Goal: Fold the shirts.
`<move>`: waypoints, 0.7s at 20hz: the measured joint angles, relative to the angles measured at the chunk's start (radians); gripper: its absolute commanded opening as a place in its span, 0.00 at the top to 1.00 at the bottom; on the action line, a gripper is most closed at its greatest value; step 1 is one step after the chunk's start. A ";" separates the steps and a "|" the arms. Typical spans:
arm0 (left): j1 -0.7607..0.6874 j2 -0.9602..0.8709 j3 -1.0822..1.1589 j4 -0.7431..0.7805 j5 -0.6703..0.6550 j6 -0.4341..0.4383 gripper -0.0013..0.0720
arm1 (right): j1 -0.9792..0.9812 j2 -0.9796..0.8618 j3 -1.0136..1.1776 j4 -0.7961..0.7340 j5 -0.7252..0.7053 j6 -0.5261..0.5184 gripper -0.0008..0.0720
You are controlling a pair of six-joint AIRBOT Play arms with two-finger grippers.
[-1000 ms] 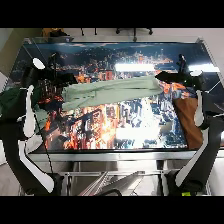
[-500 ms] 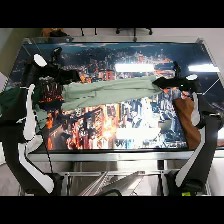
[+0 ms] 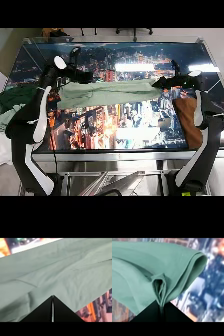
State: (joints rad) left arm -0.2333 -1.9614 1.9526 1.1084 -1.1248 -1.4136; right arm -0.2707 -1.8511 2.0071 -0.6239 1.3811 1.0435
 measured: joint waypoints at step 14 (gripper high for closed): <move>-0.359 -0.260 0.001 -0.325 0.332 -0.016 0.96 | -0.129 0.236 -0.018 -0.025 0.235 0.109 0.97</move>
State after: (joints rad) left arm -0.5922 -2.2211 1.9533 0.7837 -0.7933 -1.4292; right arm -0.3992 -1.6150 1.9892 -0.6487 1.6157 1.1522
